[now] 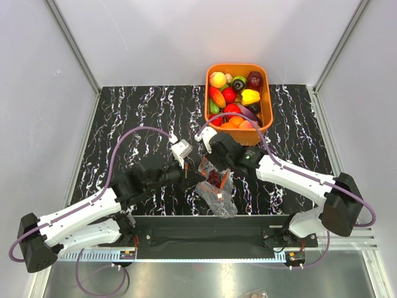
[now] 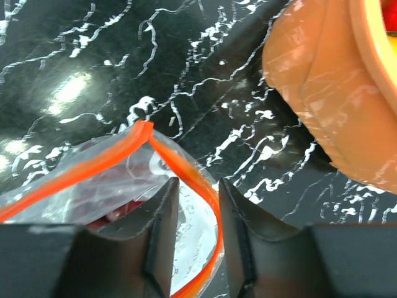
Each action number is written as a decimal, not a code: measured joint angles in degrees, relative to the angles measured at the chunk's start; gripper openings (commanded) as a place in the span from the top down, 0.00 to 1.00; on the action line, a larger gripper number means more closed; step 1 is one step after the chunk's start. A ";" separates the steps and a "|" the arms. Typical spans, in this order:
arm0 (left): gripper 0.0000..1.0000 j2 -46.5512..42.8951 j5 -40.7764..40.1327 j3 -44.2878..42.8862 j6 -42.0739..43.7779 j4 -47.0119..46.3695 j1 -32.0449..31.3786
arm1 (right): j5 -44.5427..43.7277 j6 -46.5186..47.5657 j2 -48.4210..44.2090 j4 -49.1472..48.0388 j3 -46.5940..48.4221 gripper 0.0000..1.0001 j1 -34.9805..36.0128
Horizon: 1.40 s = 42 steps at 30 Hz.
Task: Place the food in the zip-top bag and seal the zipper
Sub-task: Adjust the zipper food storage bag at the center of the board.
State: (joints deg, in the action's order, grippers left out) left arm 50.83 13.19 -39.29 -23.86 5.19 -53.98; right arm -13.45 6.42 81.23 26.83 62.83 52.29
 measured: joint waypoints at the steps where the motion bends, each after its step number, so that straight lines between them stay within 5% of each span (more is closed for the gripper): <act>1: 1.00 0.00 0.00 0.00 0.13 0.17 0.00 | -0.72 0.17 0.22 -0.26 0.00 0.65 0.07; 14: 1.00 -1.70 -0.70 0.00 2.08 1.99 0.00 | -8.50 2.25 1.20 -2.14 -0.39 0.85 0.66; 18: 1.00 -1.70 -1.55 -0.13 2.91 2.82 0.00 | -7.82 1.62 0.52 -1.31 -0.11 1.00 0.66; 30: 1.00 -1.53 -8.20 -9.84 9.03 13.57 0.00 | 3.80 -4.96 -12.09 9.51 13.99 1.00 -0.24; 31: 1.00 -1.53 -9.27 -10.75 9.92 14.49 0.00 | 4.68 -5.53 -12.83 9.73 14.49 0.95 -0.61; 33: 1.00 -1.46 -10.91 -12.09 11.41 16.24 0.00 | 6.80 -7.06 -14.03 10.47 14.93 0.55 -1.86; 34: 1.00 -1.42 -11.69 -12.59 12.09 16.90 0.00 | 7.15 -7.82 -14.14 10.84 14.93 0.47 -2.29; 36: 1.00 -1.14 -12.52 -13.40 12.96 18.03 0.02 | 7.41 -8.11 -13.70 10.97 14.10 0.38 -2.89; 42: 1.00 -0.52 -12.68 -13.16 13.27 18.53 0.00 | 9.99 -9.99 -9.57 11.54 11.13 0.34 -2.91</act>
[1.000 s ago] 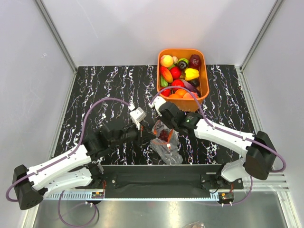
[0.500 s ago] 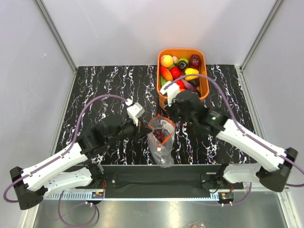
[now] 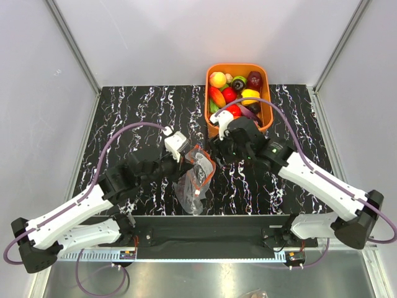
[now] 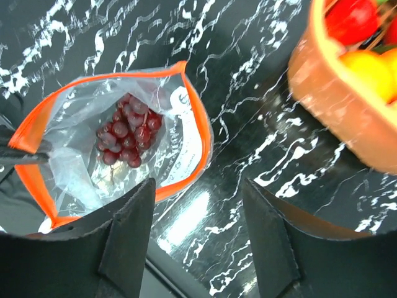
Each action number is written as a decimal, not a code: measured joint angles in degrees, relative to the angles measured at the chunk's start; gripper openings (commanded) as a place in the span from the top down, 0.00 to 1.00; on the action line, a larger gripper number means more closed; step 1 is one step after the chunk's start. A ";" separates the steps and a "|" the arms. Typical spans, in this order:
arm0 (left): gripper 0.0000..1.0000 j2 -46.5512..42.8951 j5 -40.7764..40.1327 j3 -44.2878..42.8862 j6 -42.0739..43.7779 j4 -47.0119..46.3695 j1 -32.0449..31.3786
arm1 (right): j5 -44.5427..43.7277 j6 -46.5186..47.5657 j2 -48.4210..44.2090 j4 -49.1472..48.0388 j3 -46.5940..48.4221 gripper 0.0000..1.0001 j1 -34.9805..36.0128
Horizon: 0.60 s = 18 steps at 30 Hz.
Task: Place the food in the zip-top bag and seal the zipper
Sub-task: Adjust the zipper food storage bag at the center of the board.
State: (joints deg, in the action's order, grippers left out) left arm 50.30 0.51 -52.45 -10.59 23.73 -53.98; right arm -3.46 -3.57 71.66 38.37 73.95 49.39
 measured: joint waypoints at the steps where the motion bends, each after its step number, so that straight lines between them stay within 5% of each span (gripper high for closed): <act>1: 1.00 0.00 0.13 0.39 -0.22 -0.35 0.00 | 0.15 -0.28 0.72 0.15 -0.07 0.34 0.02; 18: 1.00 0.00 0.35 1.97 -1.07 -1.60 0.00 | -4.31 4.83 11.37 -11.56 -4.39 0.38 0.79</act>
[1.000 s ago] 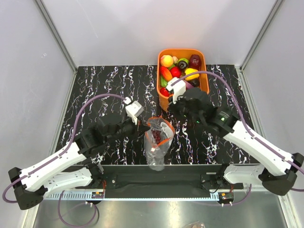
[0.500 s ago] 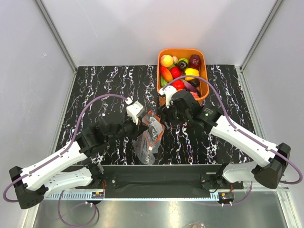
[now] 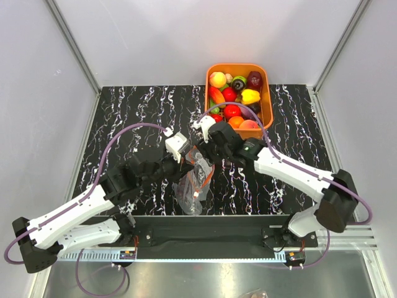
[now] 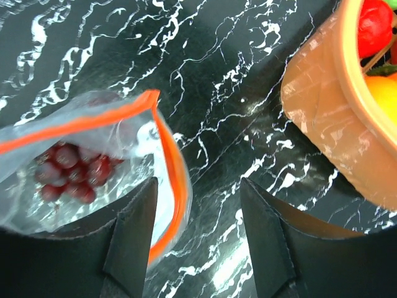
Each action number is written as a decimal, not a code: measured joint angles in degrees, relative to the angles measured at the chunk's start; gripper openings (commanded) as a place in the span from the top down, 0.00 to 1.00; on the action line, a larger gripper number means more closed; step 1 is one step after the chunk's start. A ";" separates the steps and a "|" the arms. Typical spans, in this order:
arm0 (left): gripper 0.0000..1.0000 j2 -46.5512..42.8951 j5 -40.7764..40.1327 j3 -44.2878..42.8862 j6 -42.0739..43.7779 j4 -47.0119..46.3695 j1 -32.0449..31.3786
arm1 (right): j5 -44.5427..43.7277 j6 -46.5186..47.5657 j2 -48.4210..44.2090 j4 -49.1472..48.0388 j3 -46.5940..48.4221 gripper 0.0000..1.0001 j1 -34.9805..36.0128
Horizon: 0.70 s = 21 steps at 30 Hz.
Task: Place the food in the zip-top bag and seal the zipper
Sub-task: Adjust the zipper food storage bag at the center of the board.
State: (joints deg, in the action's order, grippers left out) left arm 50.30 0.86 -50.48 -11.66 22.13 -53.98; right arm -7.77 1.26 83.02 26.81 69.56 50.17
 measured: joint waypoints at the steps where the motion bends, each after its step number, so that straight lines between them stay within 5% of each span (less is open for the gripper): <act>1: 1.00 0.00 0.00 0.00 0.00 0.00 0.02 | -0.26 0.37 0.98 -0.68 -0.02 0.39 0.04; 10: 1.00 -0.02 0.02 0.35 -0.13 -0.04 0.00 | -2.75 1.70 4.13 -5.18 -0.11 0.40 0.94; 21: 1.00 -0.11 -0.09 0.37 -0.59 0.00 0.02 | -19.41 -0.57 9.66 0.81 4.35 0.48 5.77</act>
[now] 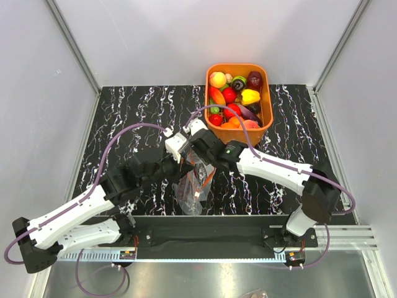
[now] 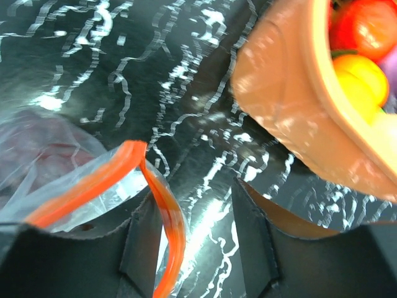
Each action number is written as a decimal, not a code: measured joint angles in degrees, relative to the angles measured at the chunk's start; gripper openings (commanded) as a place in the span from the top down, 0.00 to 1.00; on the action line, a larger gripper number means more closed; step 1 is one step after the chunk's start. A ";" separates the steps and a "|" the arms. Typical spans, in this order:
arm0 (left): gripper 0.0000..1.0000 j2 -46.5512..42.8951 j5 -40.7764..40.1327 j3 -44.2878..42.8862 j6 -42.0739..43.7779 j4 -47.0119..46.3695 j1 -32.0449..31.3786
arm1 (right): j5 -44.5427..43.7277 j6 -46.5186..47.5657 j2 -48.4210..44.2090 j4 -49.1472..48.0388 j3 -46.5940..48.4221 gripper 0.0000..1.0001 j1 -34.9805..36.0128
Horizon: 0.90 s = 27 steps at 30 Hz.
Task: Place the food in the zip-top bag and seal the zipper
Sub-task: Adjust the zipper food storage bag at the center of the board.
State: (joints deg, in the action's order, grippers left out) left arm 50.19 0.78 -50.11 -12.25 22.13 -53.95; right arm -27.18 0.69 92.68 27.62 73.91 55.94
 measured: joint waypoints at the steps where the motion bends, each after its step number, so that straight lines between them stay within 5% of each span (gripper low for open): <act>1: 1.00 0.00 -0.02 0.00 -0.04 0.00 0.00 | -0.81 -0.48 -0.04 0.35 -0.02 0.48 0.00; 16: 1.00 2.89 -2.91 0.87 -0.24 0.52 0.00 | -6.27 -3.56 -7.13 8.33 3.50 0.65 -0.13; 27: 1.00 3.10 -3.63 0.87 -0.22 0.76 0.00 | 1.79 -5.53 -11.02 10.88 3.32 0.50 -1.84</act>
State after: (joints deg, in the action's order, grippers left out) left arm 53.30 -2.85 -49.23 -12.47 22.90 -53.95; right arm -25.39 -4.84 81.67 38.50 77.23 54.11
